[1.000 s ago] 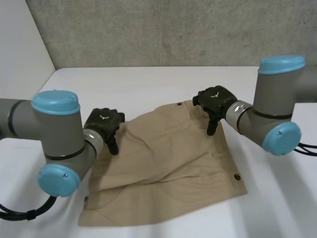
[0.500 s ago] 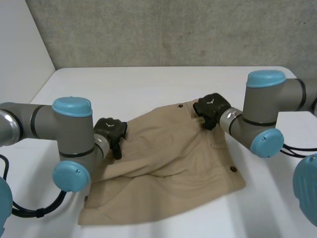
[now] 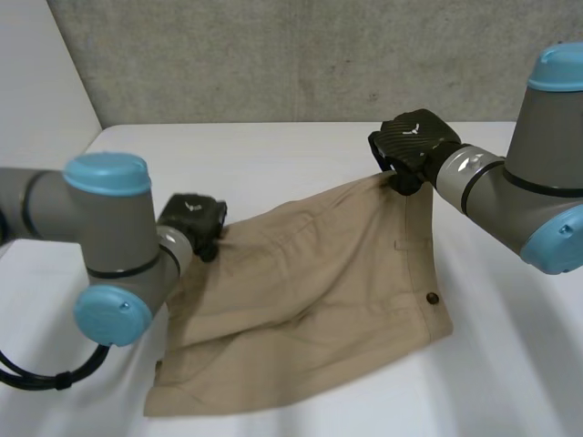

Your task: Fold the shorts.

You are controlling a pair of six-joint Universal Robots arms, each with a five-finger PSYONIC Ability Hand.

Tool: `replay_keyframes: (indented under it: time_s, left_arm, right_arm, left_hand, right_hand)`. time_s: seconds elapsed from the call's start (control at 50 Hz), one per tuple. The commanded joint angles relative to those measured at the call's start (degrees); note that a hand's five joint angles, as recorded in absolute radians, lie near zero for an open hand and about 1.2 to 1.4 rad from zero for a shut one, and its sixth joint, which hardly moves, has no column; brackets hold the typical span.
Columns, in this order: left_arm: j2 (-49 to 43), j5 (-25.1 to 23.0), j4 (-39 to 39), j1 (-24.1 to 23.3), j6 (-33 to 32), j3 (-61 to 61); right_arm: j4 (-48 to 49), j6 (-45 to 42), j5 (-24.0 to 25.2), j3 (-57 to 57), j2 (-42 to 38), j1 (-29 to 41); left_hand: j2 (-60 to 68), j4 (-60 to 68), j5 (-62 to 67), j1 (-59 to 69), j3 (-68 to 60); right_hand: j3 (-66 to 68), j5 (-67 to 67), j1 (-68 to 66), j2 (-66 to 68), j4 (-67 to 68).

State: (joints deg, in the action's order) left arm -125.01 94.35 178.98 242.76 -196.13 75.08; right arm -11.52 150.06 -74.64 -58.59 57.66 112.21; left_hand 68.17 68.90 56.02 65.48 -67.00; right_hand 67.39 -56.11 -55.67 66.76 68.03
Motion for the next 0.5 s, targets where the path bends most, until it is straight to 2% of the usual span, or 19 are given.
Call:
replay_keyframes:
  time_s: [0.02, 0.12, 0.3, 0.5]
  left_arm:
    - [11.9, -0.2, -0.7, -0.1, 0.2, 0.2]
    - [19.4, -0.3, -2.1, -0.4, 0.1, 0.1]
    - [32.4, -2.0, -6.9, -0.6, 0.1, -2.0]
    - [36.2, -3.6, -7.8, -0.2, 0.1, -0.8]
  right_arm:
    - [-1.7, -0.4, -0.2, 0.4, 3.0, -0.2]
    - [-4.2, -0.6, -0.1, 0.7, 6.8, -0.2]
    - [-7.8, -0.3, 0.2, 1.1, 18.6, 0.2]
    - [-15.4, -0.5, 0.7, 0.4, 20.3, -0.2]
  left_hand:
    - [11.8, 11.1, 14.0, 14.5, -13.0]
    - [11.8, 11.1, 14.0, 14.5, -13.0]
    - [11.8, 11.1, 14.0, 14.5, -13.0]
    - [11.8, 11.1, 14.0, 14.5, -13.0]
  right_hand:
    - [12.6, -13.9, -24.3, 13.2, 12.0]
    - [12.6, -13.9, -24.3, 13.2, 12.0]
    - [12.6, -13.9, -24.3, 13.2, 12.0]
    - [12.6, -13.9, -24.3, 13.2, 12.0]
